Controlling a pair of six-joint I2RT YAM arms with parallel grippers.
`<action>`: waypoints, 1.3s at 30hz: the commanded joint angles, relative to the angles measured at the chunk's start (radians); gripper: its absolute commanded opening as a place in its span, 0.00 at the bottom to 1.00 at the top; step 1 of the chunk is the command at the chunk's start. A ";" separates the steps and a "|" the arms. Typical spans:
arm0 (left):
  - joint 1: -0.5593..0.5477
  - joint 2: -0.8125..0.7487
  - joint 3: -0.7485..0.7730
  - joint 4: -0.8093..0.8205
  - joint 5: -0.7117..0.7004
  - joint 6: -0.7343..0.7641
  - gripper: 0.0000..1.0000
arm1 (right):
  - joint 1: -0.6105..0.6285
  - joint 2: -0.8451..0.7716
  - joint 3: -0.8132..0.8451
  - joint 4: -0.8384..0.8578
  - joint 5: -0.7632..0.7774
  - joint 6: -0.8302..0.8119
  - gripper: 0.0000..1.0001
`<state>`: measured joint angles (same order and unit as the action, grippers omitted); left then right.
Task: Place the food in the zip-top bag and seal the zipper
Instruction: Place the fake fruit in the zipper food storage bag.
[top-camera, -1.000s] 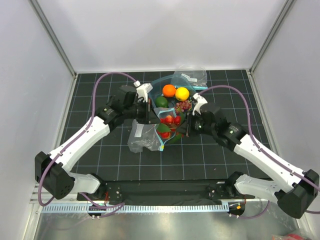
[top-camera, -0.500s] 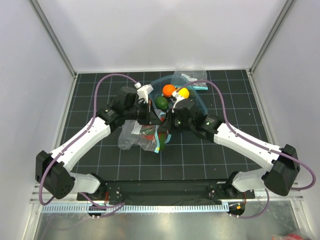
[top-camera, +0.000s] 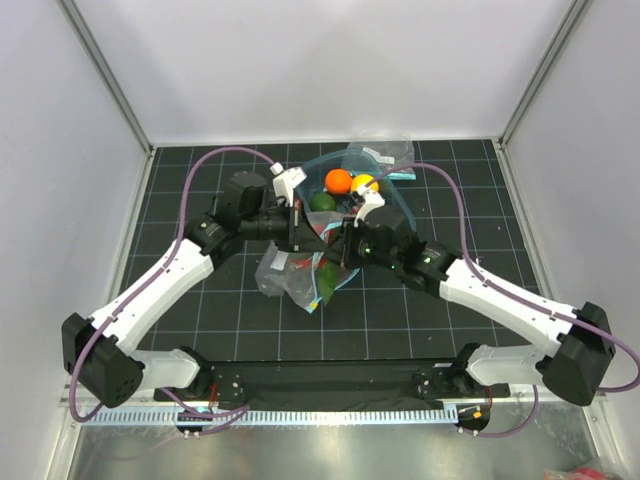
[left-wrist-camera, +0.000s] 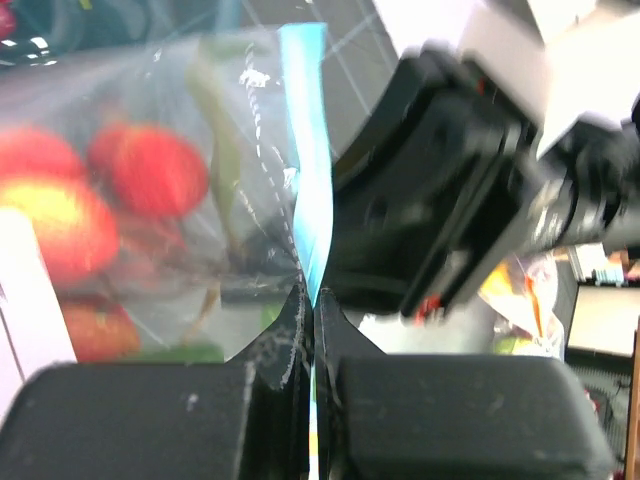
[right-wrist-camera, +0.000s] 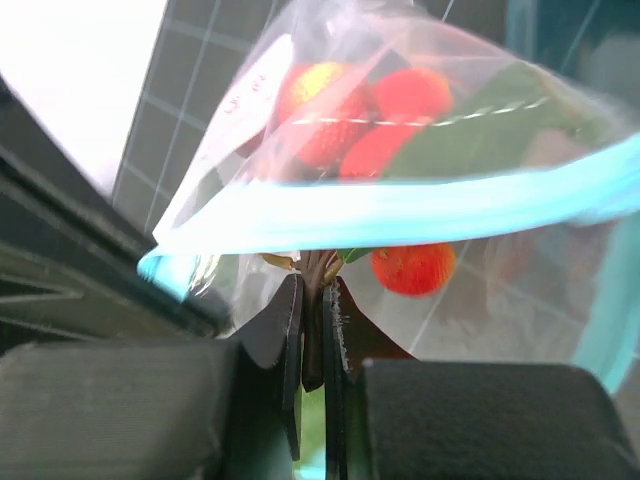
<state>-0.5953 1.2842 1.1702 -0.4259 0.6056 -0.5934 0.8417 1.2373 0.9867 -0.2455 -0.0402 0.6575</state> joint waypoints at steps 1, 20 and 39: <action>-0.004 -0.057 0.026 -0.026 0.086 0.038 0.00 | -0.006 -0.073 0.046 0.040 0.137 -0.036 0.01; -0.181 -0.083 0.091 0.030 -0.124 -0.095 0.00 | 0.017 -0.136 -0.108 0.218 0.197 0.053 0.02; -0.135 0.001 0.106 -0.065 -0.273 -0.102 0.00 | 0.056 -0.314 0.072 -0.248 0.350 -0.130 0.63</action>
<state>-0.7345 1.2968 1.2789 -0.5140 0.3584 -0.7048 0.8909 0.9474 0.9878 -0.3717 0.2600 0.5735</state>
